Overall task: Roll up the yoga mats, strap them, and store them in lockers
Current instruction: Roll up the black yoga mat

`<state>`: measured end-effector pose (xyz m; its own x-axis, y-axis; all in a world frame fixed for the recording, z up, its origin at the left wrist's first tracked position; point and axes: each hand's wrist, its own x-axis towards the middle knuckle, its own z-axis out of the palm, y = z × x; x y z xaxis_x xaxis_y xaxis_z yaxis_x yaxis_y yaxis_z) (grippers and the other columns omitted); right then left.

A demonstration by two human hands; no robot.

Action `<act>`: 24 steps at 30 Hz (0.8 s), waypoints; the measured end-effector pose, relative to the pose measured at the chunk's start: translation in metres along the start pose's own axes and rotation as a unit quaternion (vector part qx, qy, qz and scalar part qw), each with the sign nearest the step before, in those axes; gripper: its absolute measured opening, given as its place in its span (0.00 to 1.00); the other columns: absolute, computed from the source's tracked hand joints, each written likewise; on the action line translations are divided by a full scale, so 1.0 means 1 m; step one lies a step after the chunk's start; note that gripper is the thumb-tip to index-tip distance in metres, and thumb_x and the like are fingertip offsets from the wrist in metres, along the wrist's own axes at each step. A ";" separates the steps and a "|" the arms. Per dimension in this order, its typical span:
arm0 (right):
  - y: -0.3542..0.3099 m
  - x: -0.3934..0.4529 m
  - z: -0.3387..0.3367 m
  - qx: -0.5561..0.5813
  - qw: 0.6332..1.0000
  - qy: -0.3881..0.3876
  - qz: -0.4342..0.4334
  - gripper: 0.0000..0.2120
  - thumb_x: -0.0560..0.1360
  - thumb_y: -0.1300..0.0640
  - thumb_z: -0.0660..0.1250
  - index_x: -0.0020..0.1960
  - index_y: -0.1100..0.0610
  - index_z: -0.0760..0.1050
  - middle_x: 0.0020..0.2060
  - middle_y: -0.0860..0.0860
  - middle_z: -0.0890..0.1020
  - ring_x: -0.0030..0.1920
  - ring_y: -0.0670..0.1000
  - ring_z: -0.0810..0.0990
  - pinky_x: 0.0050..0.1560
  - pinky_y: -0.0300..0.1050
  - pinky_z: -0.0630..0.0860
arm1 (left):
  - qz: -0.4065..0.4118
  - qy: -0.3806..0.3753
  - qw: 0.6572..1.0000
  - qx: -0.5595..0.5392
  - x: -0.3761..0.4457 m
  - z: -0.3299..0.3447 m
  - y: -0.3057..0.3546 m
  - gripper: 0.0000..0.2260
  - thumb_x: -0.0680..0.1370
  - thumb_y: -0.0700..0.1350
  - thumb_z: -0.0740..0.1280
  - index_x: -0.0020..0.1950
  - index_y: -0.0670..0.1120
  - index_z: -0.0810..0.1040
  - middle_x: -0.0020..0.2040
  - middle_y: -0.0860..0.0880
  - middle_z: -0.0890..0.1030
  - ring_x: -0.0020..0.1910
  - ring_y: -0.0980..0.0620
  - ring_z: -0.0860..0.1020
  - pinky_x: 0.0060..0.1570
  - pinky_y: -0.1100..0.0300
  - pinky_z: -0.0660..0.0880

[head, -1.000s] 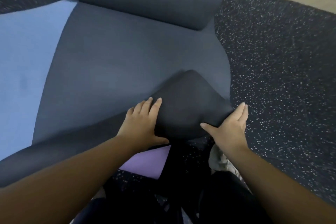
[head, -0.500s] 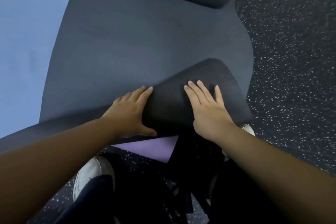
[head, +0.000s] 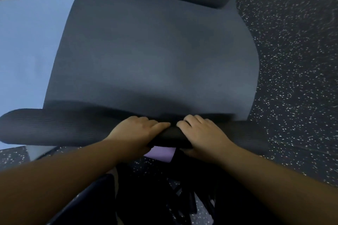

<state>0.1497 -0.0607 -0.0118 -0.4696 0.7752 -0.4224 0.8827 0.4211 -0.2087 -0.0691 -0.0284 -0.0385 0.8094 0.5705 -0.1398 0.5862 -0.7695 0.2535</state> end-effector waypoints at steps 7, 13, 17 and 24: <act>0.010 0.010 -0.011 0.010 0.994 0.069 0.089 0.20 0.75 0.46 0.66 0.62 0.54 0.68 0.57 0.52 0.75 0.58 0.56 0.74 0.53 0.50 0.71 | -0.150 -0.016 0.987 0.062 -0.003 -0.023 -0.029 0.31 0.61 0.66 0.66 0.57 0.48 0.76 0.46 0.46 0.79 0.43 0.41 0.78 0.40 0.50 0.74; 0.029 0.022 -0.045 -0.037 0.958 0.238 0.157 0.19 0.63 0.61 0.77 0.51 0.60 0.76 0.41 0.58 0.79 0.40 0.61 0.78 0.37 0.50 0.73 | -0.182 0.066 0.977 0.084 0.044 -0.084 -0.041 0.19 0.68 0.51 0.75 0.55 0.46 0.78 0.46 0.44 0.81 0.44 0.40 0.79 0.41 0.52 0.71; 0.039 0.027 -0.071 -0.101 0.885 0.430 0.149 0.27 0.63 0.70 0.67 0.62 0.58 0.74 0.51 0.57 0.79 0.50 0.60 0.75 0.51 0.52 0.65 | -0.114 0.253 0.949 0.152 0.052 -0.123 -0.044 0.13 0.65 0.38 0.66 0.48 0.45 0.80 0.36 0.45 0.79 0.31 0.41 0.76 0.32 0.54 0.69; 0.030 0.028 -0.028 -0.139 0.926 0.334 0.107 0.26 0.71 0.63 0.55 0.68 0.53 0.70 0.58 0.58 0.78 0.59 0.60 0.77 0.66 0.56 0.62 | -0.091 0.167 0.973 0.128 0.018 -0.039 -0.040 0.21 0.69 0.38 0.55 0.61 0.43 0.72 0.55 0.41 0.82 0.42 0.42 0.82 0.47 0.46 0.79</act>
<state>0.1632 -0.0135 -0.0054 -0.2707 0.9342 0.2324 0.9623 0.2561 0.0917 -0.0792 0.0240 -0.0143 0.6585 0.7330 0.1703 0.7437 -0.6685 0.0015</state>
